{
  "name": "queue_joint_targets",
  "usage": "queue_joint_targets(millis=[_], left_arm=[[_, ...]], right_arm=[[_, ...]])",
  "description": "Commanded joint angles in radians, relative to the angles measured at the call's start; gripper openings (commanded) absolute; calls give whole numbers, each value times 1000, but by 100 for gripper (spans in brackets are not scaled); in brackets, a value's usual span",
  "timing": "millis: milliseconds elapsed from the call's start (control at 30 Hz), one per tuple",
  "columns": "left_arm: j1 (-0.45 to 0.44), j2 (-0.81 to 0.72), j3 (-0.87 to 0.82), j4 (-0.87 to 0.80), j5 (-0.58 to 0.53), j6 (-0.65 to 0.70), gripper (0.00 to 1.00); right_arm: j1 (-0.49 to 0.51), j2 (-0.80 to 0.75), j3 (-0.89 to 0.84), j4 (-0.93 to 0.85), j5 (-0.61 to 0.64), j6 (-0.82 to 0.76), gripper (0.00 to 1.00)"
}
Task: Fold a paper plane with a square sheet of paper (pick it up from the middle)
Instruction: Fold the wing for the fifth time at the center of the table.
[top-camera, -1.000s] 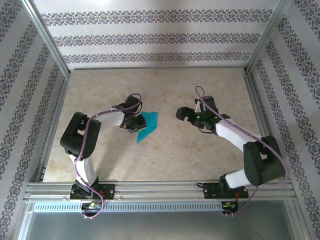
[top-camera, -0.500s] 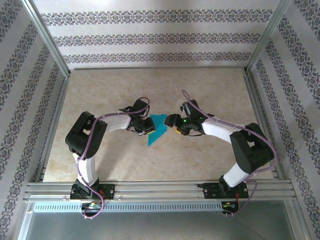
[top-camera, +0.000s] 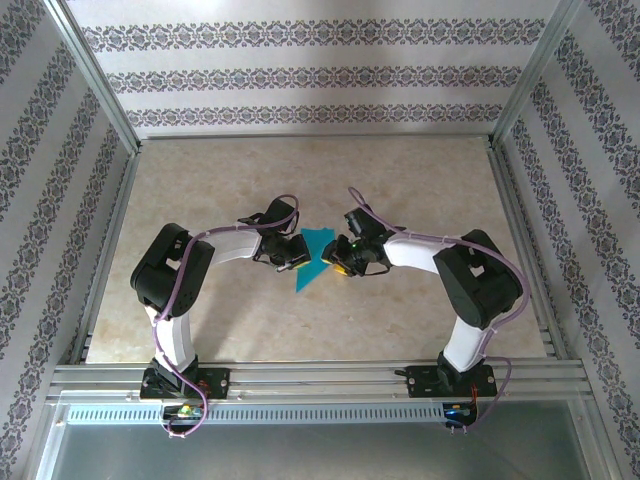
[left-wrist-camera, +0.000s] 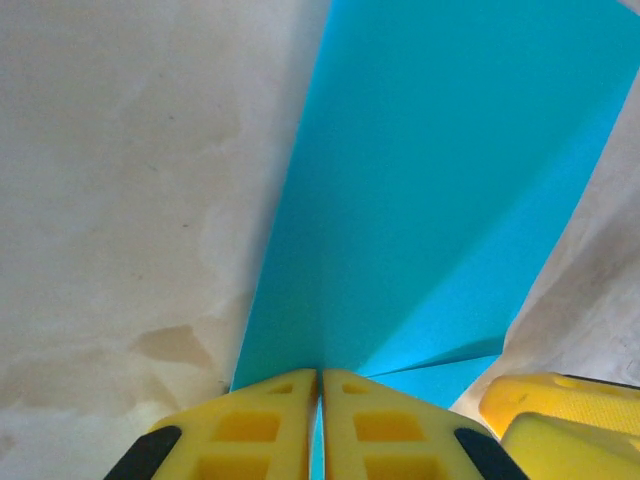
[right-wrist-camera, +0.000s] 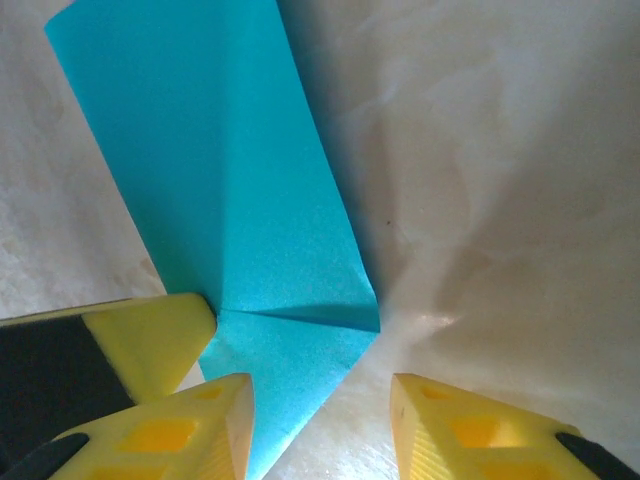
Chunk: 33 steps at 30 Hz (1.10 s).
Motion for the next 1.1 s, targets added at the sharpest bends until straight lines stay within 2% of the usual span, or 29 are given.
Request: queue_joint_targets(millis=[0,333,833,1067], left_arm=[[-2,14,-35,-17,-37,-10,12],[0,13,-40,-10,-33,-7,12],[5,14,-62,17,-27,-21,12],[30,13,-116,94,24,-53,12]], right_arm=[[12,17,37,-45,51,14,40],[12,54,82,-98,87,-1,38],[19,90,119,-89,46,-40,29],[26,90,116,-69,28,-44,28]])
